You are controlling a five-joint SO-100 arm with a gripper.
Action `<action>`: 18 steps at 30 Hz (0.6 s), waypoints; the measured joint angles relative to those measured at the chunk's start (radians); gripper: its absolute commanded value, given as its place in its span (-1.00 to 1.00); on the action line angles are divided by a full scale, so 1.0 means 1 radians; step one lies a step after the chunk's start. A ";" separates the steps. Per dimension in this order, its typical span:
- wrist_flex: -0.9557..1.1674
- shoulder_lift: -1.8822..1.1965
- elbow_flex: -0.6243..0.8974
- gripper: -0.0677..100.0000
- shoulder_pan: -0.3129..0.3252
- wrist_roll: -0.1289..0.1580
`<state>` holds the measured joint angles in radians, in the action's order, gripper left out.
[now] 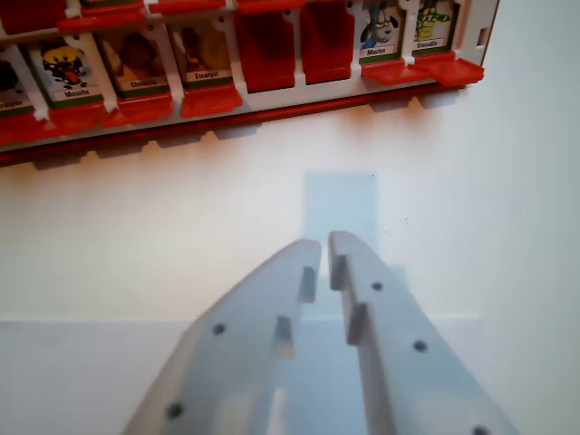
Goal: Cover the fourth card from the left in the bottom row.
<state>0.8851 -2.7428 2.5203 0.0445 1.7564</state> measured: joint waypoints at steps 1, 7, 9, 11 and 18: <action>-0.037 0.012 0.021 -0.97 0.000 0.008; -0.224 0.071 0.120 -0.97 -0.038 0.025; -0.288 0.112 0.141 -0.97 -0.049 0.025; -0.354 0.166 0.147 -0.97 -0.051 0.025; -0.558 0.341 0.186 -0.97 -0.041 0.057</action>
<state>0.3267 -2.4022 2.7059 0.0031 1.8132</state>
